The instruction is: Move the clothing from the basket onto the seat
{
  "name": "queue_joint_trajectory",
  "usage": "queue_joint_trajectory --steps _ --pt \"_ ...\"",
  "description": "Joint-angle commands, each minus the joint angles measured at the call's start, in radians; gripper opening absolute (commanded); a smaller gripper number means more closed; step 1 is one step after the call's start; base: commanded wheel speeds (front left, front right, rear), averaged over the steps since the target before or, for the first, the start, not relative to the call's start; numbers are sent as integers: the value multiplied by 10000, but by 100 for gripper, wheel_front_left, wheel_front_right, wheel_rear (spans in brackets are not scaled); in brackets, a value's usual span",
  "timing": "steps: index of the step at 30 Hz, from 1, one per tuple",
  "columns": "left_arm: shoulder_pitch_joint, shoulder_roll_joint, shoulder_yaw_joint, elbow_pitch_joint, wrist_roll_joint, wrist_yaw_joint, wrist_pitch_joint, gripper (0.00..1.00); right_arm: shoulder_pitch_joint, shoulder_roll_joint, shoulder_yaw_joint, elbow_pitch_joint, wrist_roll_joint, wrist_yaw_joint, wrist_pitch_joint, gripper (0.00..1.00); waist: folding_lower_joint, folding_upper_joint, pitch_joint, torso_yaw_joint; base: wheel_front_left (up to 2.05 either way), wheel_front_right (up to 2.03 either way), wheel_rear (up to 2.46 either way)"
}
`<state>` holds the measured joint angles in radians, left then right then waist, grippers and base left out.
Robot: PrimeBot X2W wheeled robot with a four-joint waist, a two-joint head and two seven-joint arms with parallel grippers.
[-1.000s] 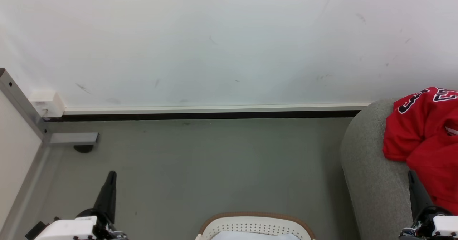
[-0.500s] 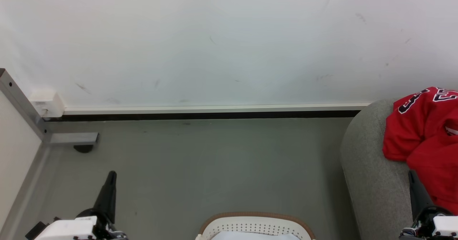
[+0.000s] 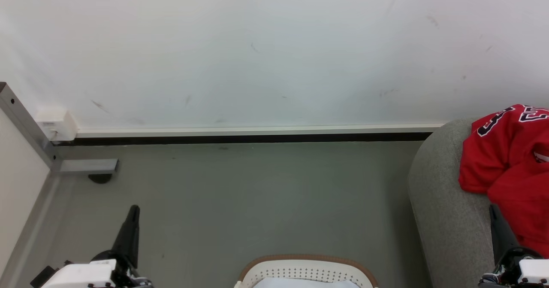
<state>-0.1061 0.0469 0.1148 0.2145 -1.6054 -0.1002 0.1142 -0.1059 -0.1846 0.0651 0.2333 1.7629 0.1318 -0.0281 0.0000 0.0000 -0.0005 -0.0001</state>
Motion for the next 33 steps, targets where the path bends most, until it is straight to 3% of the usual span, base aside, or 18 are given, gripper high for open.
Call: queue_joint_trajectory --steps 1,33 --pt "-95 62 24 4 -117 29 38 0 -113 -54 17 -17 123 -21 -43 0 0 0 0 0 0 0 0" --pt "-95 62 24 3 -118 30 38 0 -112 -89 62 -25 165 -21 -75 0 0 0 0 0 0 0 0"
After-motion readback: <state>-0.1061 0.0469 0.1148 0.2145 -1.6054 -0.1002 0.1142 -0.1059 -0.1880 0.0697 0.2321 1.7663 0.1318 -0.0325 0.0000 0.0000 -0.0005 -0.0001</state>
